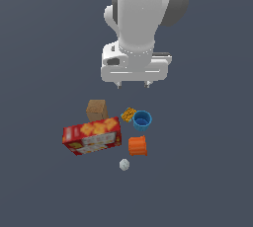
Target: Pick up a designated object from a clutter of objects.
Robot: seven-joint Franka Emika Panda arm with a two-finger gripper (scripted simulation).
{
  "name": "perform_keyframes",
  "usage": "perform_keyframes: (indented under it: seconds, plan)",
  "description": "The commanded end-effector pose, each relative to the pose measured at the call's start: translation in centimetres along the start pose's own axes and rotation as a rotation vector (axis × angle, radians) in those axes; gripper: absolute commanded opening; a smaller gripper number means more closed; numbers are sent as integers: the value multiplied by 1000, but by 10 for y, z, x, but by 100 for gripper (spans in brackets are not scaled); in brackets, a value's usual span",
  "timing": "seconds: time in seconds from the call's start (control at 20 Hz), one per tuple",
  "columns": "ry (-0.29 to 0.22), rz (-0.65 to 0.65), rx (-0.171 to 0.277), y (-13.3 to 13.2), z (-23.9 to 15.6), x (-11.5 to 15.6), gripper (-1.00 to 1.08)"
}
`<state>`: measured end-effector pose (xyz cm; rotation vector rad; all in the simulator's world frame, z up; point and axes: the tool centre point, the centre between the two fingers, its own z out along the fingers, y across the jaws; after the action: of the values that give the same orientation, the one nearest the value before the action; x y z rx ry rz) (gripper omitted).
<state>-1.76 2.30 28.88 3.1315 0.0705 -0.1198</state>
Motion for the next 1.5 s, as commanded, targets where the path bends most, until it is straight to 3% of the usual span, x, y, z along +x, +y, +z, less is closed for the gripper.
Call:
perform_keyframes:
  seconds: [0.0,0.75,1.45]
  plan:
    - [0,0,0,0,0,0,100]
    - [5,35,-6,12,-1,4,100]
    - [11,-113,-5,26,9,6,100]
